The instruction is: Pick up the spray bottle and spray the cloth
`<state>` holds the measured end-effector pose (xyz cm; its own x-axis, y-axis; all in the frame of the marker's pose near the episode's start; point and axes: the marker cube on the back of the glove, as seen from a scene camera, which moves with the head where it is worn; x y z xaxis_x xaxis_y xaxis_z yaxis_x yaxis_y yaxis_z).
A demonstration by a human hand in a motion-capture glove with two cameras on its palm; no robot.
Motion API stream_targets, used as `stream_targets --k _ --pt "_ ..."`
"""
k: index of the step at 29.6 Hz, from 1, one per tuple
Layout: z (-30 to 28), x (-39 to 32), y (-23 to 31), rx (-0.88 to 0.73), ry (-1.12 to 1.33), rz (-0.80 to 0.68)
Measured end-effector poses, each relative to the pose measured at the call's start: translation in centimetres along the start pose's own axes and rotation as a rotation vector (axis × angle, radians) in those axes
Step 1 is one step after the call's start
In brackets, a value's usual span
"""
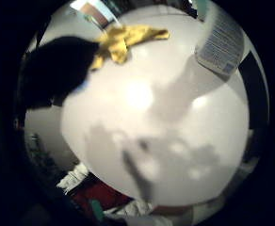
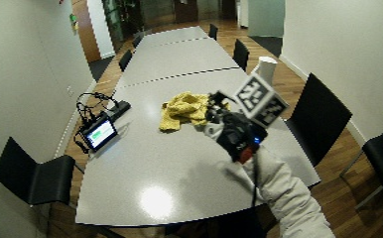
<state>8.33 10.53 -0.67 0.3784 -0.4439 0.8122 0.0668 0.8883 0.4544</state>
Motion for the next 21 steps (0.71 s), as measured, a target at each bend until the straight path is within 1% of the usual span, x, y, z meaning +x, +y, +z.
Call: stream_targets --k 3,5,7,9,11,17,21 --pt "-2.4 0.3 0.7 0.089 -0.17 -0.03" --pt "-4.9 2.1 0.9 0.237 -0.234 -0.018" --pt "-7.8 5.7 0.8 0.409 -0.222 0.008" --pt "-9.9 9.7 0.4 0.513 -0.159 0.051" --pt "-10.7 12.5 0.0 0.526 -0.118 0.102" --pt "-10.9 18.1 -0.3 0.437 -0.087 0.243" --pt "-11.2 19.0 -0.3 0.478 -0.16 0.279"
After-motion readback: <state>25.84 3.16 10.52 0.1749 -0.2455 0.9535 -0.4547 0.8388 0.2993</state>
